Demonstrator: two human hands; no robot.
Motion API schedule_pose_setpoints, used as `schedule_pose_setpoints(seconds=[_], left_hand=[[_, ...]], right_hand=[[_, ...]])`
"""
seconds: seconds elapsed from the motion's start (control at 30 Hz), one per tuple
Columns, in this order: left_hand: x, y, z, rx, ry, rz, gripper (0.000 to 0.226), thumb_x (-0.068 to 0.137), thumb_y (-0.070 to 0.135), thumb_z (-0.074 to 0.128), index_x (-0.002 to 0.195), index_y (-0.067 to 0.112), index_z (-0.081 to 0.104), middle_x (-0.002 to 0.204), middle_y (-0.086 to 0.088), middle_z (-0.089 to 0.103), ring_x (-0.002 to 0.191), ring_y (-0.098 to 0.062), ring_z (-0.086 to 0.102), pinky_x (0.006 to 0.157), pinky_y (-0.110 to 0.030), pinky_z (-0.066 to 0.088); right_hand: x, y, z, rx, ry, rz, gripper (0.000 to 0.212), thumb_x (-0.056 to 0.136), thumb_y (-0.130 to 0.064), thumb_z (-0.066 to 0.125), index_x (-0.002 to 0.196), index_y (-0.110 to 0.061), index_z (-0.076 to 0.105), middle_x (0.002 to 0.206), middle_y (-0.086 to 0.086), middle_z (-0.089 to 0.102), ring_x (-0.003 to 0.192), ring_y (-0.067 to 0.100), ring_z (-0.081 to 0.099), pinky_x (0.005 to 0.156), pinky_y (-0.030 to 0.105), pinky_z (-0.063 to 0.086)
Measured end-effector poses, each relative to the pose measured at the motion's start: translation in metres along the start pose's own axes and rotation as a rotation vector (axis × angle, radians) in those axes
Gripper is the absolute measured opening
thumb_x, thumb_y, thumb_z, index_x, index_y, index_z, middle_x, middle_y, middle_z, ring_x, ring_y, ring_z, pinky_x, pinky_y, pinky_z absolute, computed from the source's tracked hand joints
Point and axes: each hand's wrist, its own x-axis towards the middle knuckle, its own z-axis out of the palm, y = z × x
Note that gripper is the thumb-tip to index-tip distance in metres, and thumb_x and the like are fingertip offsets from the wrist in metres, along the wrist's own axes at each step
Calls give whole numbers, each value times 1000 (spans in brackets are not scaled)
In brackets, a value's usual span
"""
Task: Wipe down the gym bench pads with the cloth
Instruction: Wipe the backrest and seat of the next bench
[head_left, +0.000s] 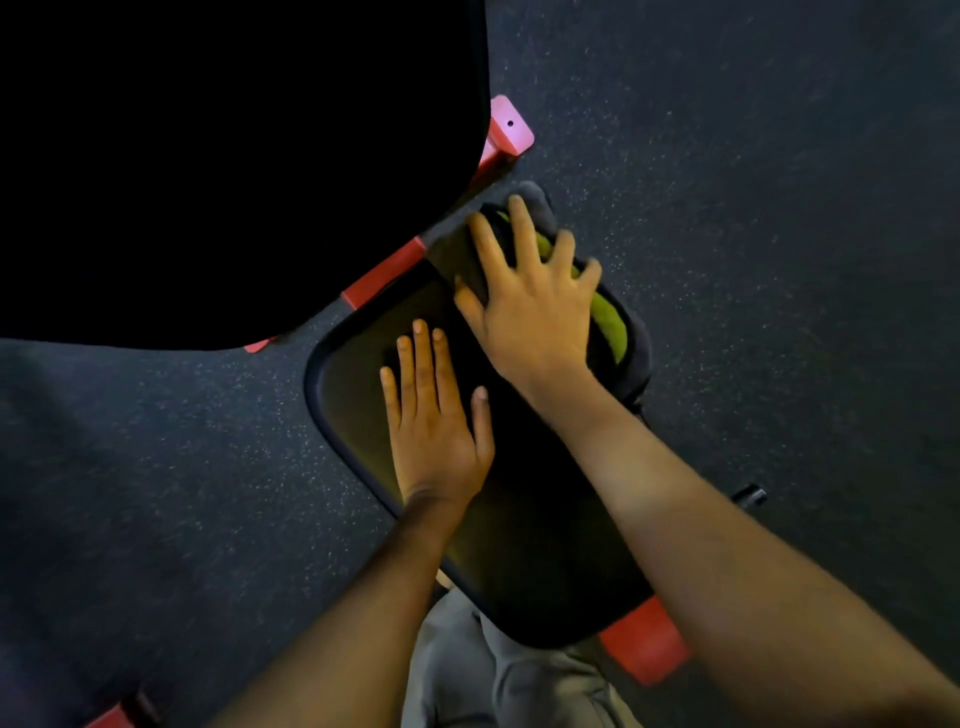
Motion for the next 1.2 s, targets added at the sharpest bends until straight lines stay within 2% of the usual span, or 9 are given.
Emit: schedule_pose_setpoints(seconds=[0.07, 0.17, 0.3, 0.43, 0.57, 0.7, 0.87, 1.03, 1.2], left_hand=[[0, -1, 0, -12, 0, 2, 61, 96, 37, 31, 144, -1, 26, 153, -20, 23, 142, -29, 14, 116, -42, 5], [0, 0, 0, 7, -18, 5, 62, 95, 35, 32, 145, 0, 23, 154, -19, 21, 143, -29, 13, 116, -44, 6], [-1, 1, -1, -2, -3, -4, 61, 96, 37, 31, 145, 1, 26, 153, -19, 23, 143, -28, 14, 116, -42, 6], [-2, 0, -1, -5, -6, -4, 61, 97, 37, 30, 146, 1, 25, 154, -18, 22, 143, -27, 13, 116, -42, 4], [0, -1, 0, -17, 4, 1, 61, 96, 37, 31, 144, 0, 28, 152, -20, 25, 142, -28, 15, 116, -40, 4], [0, -2, -1, -7, -12, 5, 62, 94, 35, 33, 145, 1, 24, 153, -19, 23, 142, -28, 14, 116, -41, 5], [0, -7, -4, -113, 4, 29, 57, 96, 34, 35, 144, 3, 31, 152, -18, 26, 142, -26, 15, 116, -38, 6], [-9, -23, -9, -181, 31, 8, 53, 96, 30, 36, 141, 3, 35, 151, -19, 29, 141, -26, 18, 116, -37, 7], [-40, -67, -17, -123, 9, -82, 57, 101, 40, 22, 146, 5, 21, 154, -17, 18, 144, -25, 9, 117, -36, 3]], right_hand=[[-12, 7, 1, -7, 29, -57, 60, 95, -53, 40, 148, -26, 34, 156, 10, 29, 129, 46, 38, 97, 61, 35], [-94, 36, 9, -57, 44, -153, 57, 94, -51, 42, 146, -28, 36, 155, 9, 31, 123, 46, 40, 93, 59, 37], [-171, 59, 11, -70, 30, -68, 57, 92, -52, 41, 144, -28, 37, 151, 10, 32, 111, 46, 45, 83, 58, 40], [-93, 24, 11, -14, 67, 89, 58, 94, -52, 38, 145, -25, 35, 152, 13, 33, 115, 46, 44, 85, 59, 40], [1, -8, 3, 48, 48, 84, 60, 96, -52, 36, 150, -25, 29, 156, 12, 27, 126, 47, 38, 95, 64, 33], [-58, 13, 7, -55, 56, -98, 59, 97, -53, 39, 149, -27, 32, 156, 9, 30, 125, 44, 38, 94, 58, 36], [-151, 48, 14, -42, 50, -92, 56, 94, -53, 39, 144, -27, 38, 152, 9, 32, 115, 46, 41, 86, 59, 38], [-76, 1, 13, -45, 103, 41, 55, 95, -50, 39, 144, -22, 39, 151, 15, 36, 116, 50, 44, 86, 62, 39], [-24, -55, 21, -57, 79, -107, 55, 97, -47, 41, 146, -22, 39, 152, 14, 35, 128, 51, 38, 97, 67, 32]])
